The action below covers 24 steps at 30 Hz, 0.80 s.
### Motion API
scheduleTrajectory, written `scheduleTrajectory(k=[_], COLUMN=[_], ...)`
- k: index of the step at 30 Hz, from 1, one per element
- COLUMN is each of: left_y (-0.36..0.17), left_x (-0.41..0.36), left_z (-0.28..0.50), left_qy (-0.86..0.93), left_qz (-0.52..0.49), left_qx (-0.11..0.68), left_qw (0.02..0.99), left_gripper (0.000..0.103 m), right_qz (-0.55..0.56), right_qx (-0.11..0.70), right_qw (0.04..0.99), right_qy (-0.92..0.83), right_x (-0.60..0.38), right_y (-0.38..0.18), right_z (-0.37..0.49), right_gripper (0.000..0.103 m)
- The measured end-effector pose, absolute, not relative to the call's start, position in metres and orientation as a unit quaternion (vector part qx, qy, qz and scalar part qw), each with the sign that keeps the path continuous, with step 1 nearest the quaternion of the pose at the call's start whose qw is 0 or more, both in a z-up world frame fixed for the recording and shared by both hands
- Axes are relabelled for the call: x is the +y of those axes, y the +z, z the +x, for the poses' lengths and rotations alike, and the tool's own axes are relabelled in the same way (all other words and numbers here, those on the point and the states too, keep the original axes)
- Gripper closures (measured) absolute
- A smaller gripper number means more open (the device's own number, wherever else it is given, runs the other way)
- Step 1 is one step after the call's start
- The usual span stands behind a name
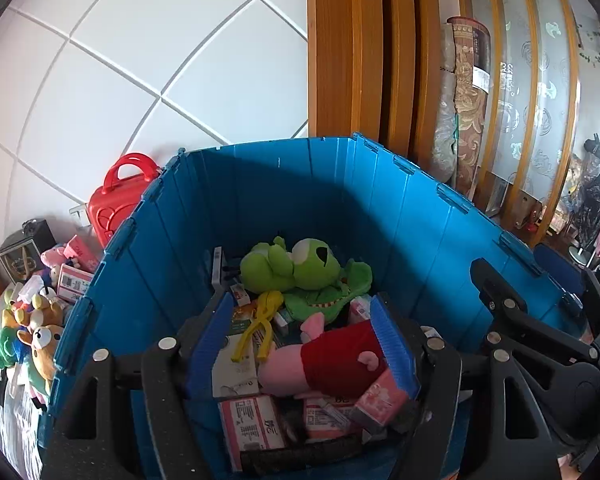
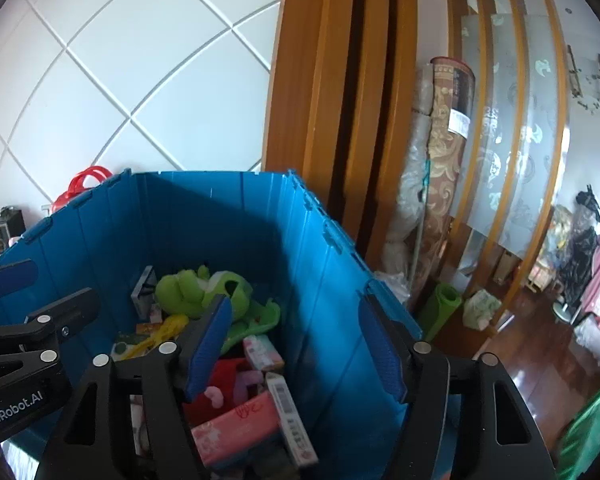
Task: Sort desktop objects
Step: 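Open both grippers to drop the tape roll and ointment box into the crate, then move both grippers back over the pile on the bed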
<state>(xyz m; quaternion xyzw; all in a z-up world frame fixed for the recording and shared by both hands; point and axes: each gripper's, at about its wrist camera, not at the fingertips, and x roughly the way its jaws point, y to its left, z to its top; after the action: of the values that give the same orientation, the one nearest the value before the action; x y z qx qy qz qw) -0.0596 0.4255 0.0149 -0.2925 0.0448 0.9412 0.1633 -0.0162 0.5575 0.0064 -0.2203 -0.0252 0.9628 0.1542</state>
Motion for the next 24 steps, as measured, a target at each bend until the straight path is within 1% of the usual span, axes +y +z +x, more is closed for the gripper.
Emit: scheduleTrajectory(k=[1, 2, 4, 5, 7, 8, 15, 18, 24], left_y=[0.016, 0.017, 0.021, 0.023, 0.028, 0.030, 0.035, 0.029, 0.017], left_x=[0.423, 0.420, 0.412, 0.409, 0.402, 0.397, 0.362, 0.340, 0.300], left_z=[-0.058, -0.056, -0.048, -0.044, -0.034, -0.027, 0.021, 0.040, 0.060], left_qy=[0.941, 0.941, 0.943, 0.944, 0.948, 0.951, 0.968, 0.971, 0.972], left_qz=[-0.293, -0.292, -0.286, -0.282, -0.268, -0.257, -0.192, -0.179, -0.176], left_qx=[0.042, 0.038, 0.030, 0.027, 0.024, 0.024, 0.024, 0.012, 0.019], left_qw=[0.165, 0.167, 0.169, 0.171, 0.171, 0.170, 0.157, 0.159, 0.154], left_gripper=[0.032, 0.032, 0.032, 0.028, 0.015, 0.013, 0.009, 0.009, 0.009], right_qz=[-0.216, -0.210, -0.198, -0.191, -0.180, -0.176, -0.135, -0.122, -0.135], right_qx=[-0.026, -0.029, -0.032, -0.031, -0.029, -0.028, -0.013, -0.004, -0.007], right_qw=[0.155, 0.159, 0.166, 0.170, 0.172, 0.173, 0.175, 0.168, 0.145], right_qy=[0.964, 0.964, 0.966, 0.966, 0.968, 0.969, 0.975, 0.978, 0.980], right_x=[0.557, 0.556, 0.554, 0.554, 0.553, 0.552, 0.530, 0.512, 0.465], right_y=[0.008, 0.009, 0.012, 0.014, 0.017, 0.018, 0.021, 0.015, 0.004], right_z=[-0.013, -0.009, 0.000, 0.005, 0.016, 0.022, 0.070, 0.089, 0.103], right_gripper=[0.019, 0.016, 0.001, 0.000, 0.000, 0.000, 0.000, 0.000, 0.000])
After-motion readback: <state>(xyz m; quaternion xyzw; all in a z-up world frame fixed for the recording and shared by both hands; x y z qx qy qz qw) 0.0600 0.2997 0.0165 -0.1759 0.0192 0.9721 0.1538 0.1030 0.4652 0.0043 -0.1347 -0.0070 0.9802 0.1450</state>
